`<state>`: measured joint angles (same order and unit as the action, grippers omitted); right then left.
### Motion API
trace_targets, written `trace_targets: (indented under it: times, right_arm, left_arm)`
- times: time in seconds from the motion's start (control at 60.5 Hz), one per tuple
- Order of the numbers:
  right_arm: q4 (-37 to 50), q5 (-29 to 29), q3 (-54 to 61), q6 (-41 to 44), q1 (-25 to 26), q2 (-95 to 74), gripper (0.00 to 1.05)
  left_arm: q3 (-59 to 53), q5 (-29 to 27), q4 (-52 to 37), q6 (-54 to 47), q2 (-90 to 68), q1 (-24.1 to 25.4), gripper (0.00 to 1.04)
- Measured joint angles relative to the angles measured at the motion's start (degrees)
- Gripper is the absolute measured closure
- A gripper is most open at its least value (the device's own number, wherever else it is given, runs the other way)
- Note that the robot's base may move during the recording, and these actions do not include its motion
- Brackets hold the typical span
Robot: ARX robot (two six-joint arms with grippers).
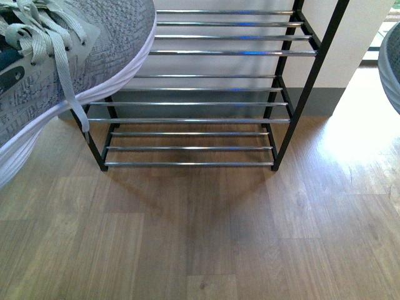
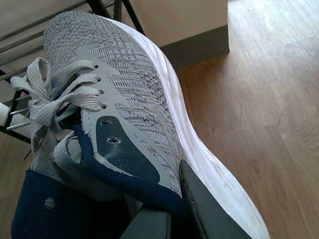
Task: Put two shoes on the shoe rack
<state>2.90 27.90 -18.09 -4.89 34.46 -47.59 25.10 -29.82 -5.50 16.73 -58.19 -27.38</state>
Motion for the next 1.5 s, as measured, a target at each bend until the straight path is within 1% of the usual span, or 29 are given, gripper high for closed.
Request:
trace_targets:
  times: [1.058,1.124,1.157,1.207,1.256,1.438,1.504]
  right_arm:
    - [0.0,0.2,0.0,0.0,0.0,0.0,1.03]
    - [4.9,6.1,0.8,4.8,0.9,-0.6,1.03]
    - [6.3,7.5,0.7,7.1,0.8,-1.1,1.03]
    - [7.1,8.1,0.0,8.6,0.2,-1.8,1.03]
    - [8.1,7.1,-1.6,9.6,-1.7,-4.0,1.03]
    - [10.3,0.0,-9.0,8.8,-10.6,-15.0,1.03]
    - [10.7,-4.2,-13.2,7.1,-14.5,-20.5,1.03]
  left_arm:
    - [0.0,-0.2,0.0,0.0,0.0,0.0,1.03]
    - [0.0,-0.2,0.0,0.0,0.0,0.0,1.03]
    - [0.0,-0.2,0.0,0.0,0.0,0.0,1.03]
    - [0.0,-0.1,0.0,0.0,0.0,0.0,1.03]
    - [0.0,0.0,0.0,0.0,0.0,0.0,1.03]
    - [0.0,-0.2,0.0,0.0,0.0,0.0,1.03]
    - [0.0,-0.1,0.0,0.0,0.0,0.0,1.03]
